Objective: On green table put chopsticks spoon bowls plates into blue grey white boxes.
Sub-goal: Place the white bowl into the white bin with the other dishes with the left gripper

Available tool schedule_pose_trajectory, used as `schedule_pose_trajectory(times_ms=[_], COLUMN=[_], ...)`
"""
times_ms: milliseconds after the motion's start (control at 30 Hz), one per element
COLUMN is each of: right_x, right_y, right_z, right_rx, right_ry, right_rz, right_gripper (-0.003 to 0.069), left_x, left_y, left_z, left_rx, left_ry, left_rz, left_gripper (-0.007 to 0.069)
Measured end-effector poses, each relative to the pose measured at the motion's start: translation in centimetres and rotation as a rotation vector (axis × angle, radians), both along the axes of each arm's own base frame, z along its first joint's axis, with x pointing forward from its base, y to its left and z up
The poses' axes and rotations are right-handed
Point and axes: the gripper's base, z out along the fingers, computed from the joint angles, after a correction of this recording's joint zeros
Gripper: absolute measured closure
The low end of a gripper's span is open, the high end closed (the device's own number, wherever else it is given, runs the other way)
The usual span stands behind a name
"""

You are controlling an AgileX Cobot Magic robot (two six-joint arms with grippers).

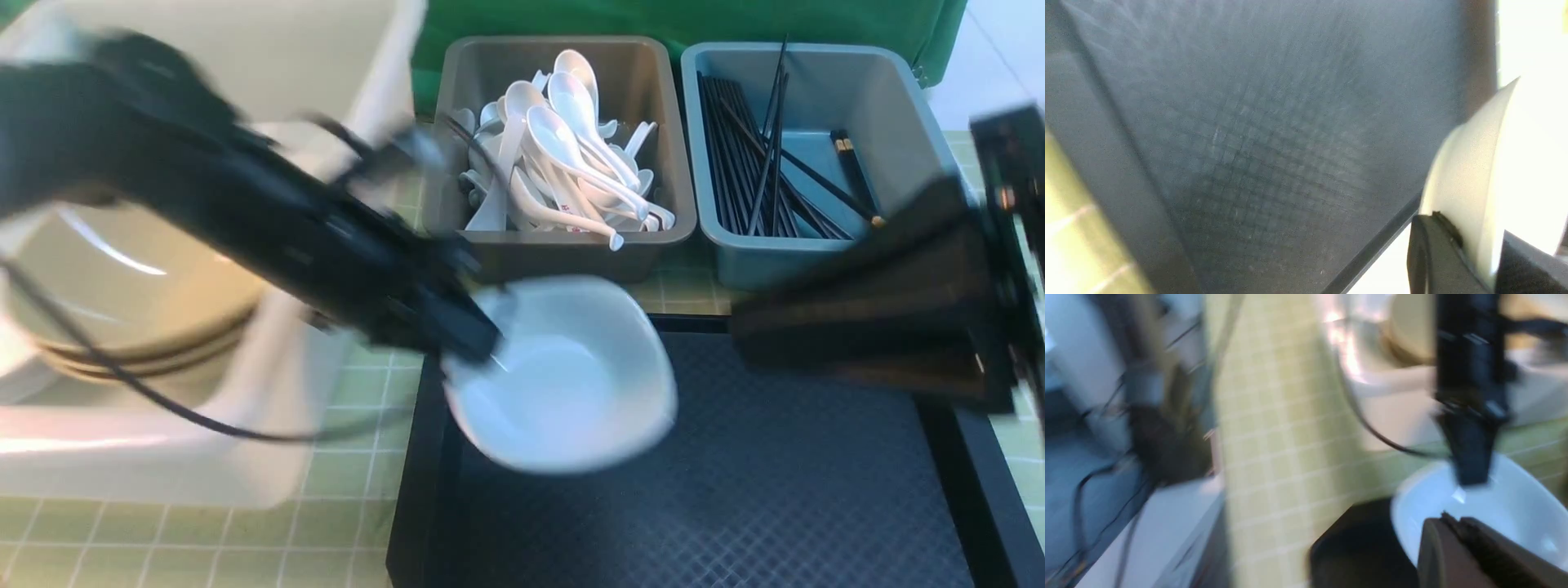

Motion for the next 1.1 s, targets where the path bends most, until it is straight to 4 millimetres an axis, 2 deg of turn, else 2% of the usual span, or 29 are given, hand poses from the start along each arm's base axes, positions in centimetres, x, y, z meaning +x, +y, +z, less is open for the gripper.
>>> schedule_pose_trajectory(times_ms=[100, 200, 267, 333, 367, 400, 500, 533, 600, 733, 833, 867, 967, 1067, 1100], right_x=[0.9, 1.7, 2.0, 2.0, 2.0, 2.0, 2.0, 2.0, 2.0, 2.0, 2.0, 2.0, 2.0, 2.0, 2.0], right_y=[0.3, 0.7, 0.9, 0.9, 0.9, 0.9, 0.9, 0.9, 0.9, 0.9, 0.9, 0.9, 0.9, 0.9, 0.9], right_z=[0.1, -0.3, -0.5, -0.5, -0.6, -0.6, -0.6, -0.6, -0.6, -0.6, -0.6, -0.6, -0.6, -0.6, -0.6], right_rx=[0.038, 0.042, 0.037, 0.036, 0.035, 0.034, 0.034, 0.035, 0.035, 0.036, 0.036, 0.036, 0.034, 0.034, 0.034], right_ry=[-0.021, -0.005, 0.005, 0.008, 0.009, 0.011, 0.011, 0.012, 0.012, 0.013, 0.011, 0.011, 0.008, 0.008, 0.008], right_rz=[-0.048, -0.062, -0.063, -0.061, -0.06, -0.058, -0.058, -0.058, -0.058, -0.058, -0.057, -0.057, -0.055, -0.054, -0.054], right_gripper=[0.0612, 0.0612, 0.0612, 0.0612, 0.0612, 0.0612, 0.0612, 0.0612, 0.0612, 0.0612, 0.0612, 0.0612, 0.0612, 0.0612, 0.0612], left_x=[-0.4, -1.5, -2.3, -2.8, -2.9, -3.3, -4.3, -4.3, -4.8, -5.3, -5.3, -5.4, -4.6, -3.9, -3.9], left_y=[7.2, 12.3, 14.9, 16.5, 16.6, 18.1, 21.8, 22.0, 24.5, 27.7, 29.8, 29.8, 32.0, 33.5, 33.5], left_z=[3.6, 5.7, 6.9, 7.4, 7.4, 7.6, 7.4, 7.4, 6.9, 6.2, 4.9, 4.9, 2.6, 0.9, 0.9], left_rx=[0.022, 0.009, -0.043, -0.072, -0.074, -0.08, -0.068, -0.065, -0.049, -0.029, -0.022, -0.022, -0.019, -0.005, -0.003], left_ry=[-0.138, -0.219, -0.282, -0.315, -0.317, -0.324, -0.311, -0.309, -0.296, -0.285, -0.252, -0.252, -0.197, -0.178, -0.181], left_rz=[0.238, 0.443, 0.53, 0.581, 0.587, 0.647, 0.827, 0.839, 0.976, 1.165, 1.272, 1.274, 1.361, 1.434, 1.439], left_gripper=[0.0609, 0.0609, 0.0609, 0.0609, 0.0609, 0.0609, 0.0609, 0.0609, 0.0609, 0.0609, 0.0609, 0.0609, 0.0609, 0.0609, 0.0609])
